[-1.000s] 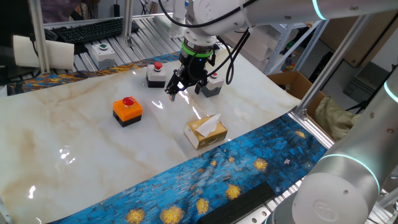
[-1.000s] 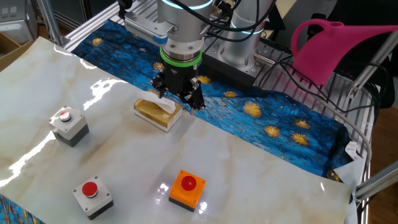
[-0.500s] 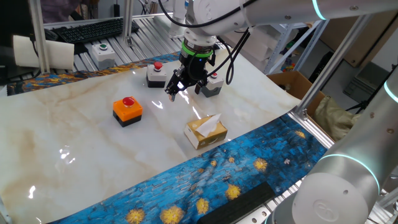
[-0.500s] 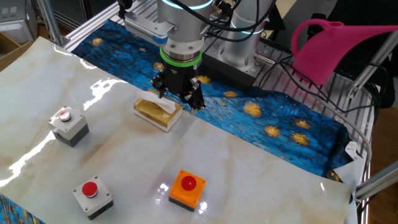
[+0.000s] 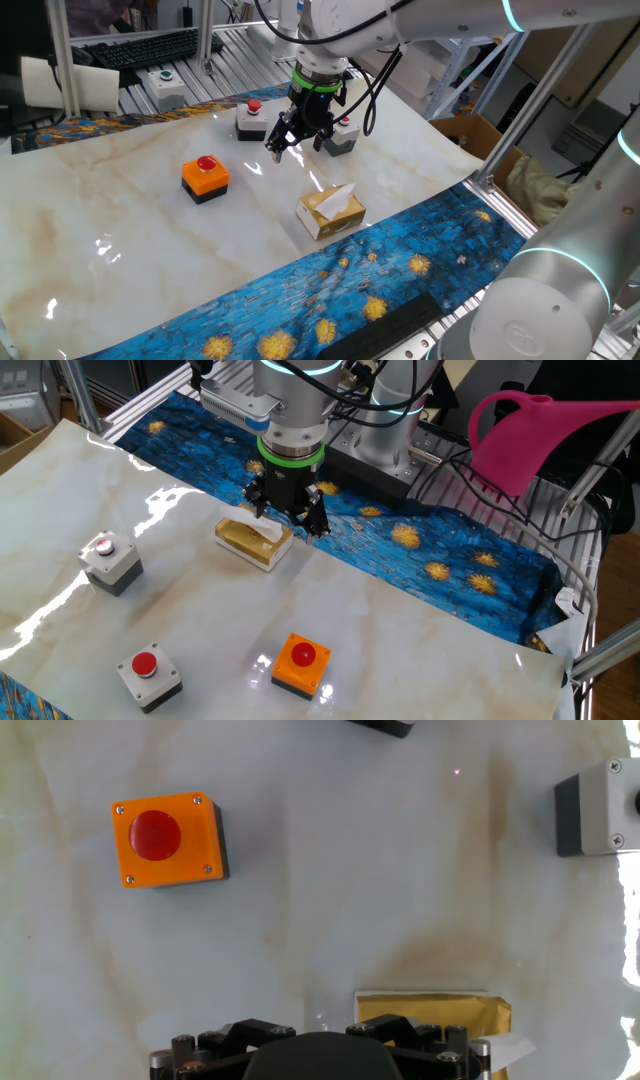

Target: Press three buttons from left to right in sequence

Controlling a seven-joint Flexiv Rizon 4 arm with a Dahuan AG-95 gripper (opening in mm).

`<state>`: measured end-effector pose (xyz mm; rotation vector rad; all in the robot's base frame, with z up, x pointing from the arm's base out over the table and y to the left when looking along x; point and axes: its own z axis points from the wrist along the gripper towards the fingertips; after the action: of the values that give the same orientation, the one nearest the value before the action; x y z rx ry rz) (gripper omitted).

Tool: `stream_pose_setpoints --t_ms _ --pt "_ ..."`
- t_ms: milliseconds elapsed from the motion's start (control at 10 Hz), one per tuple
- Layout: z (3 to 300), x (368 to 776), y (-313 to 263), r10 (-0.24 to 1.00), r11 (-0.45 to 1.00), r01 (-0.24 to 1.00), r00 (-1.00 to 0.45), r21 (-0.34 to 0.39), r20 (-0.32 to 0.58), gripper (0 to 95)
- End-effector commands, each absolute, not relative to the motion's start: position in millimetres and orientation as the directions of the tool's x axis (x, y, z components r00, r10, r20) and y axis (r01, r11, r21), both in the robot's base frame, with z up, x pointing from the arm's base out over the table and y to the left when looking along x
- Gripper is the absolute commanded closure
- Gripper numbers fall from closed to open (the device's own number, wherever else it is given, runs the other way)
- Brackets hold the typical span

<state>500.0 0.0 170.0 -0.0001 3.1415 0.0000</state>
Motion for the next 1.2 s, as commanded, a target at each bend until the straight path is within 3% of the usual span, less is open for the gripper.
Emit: stream_pose_setpoints --t_ms 100,400,1200 --pt "170.0 500.0 0.0 0.482 0.876 0.480 -0.876 0.054 -0.026 95.0" --pt "170.0 500.0 0.0 0.494 0.859 0.492 -0.869 0.141 0.023 95.0" --pt "170.0 500.0 0.0 0.503 0.854 0.501 -0.864 0.141 0.024 95.0"
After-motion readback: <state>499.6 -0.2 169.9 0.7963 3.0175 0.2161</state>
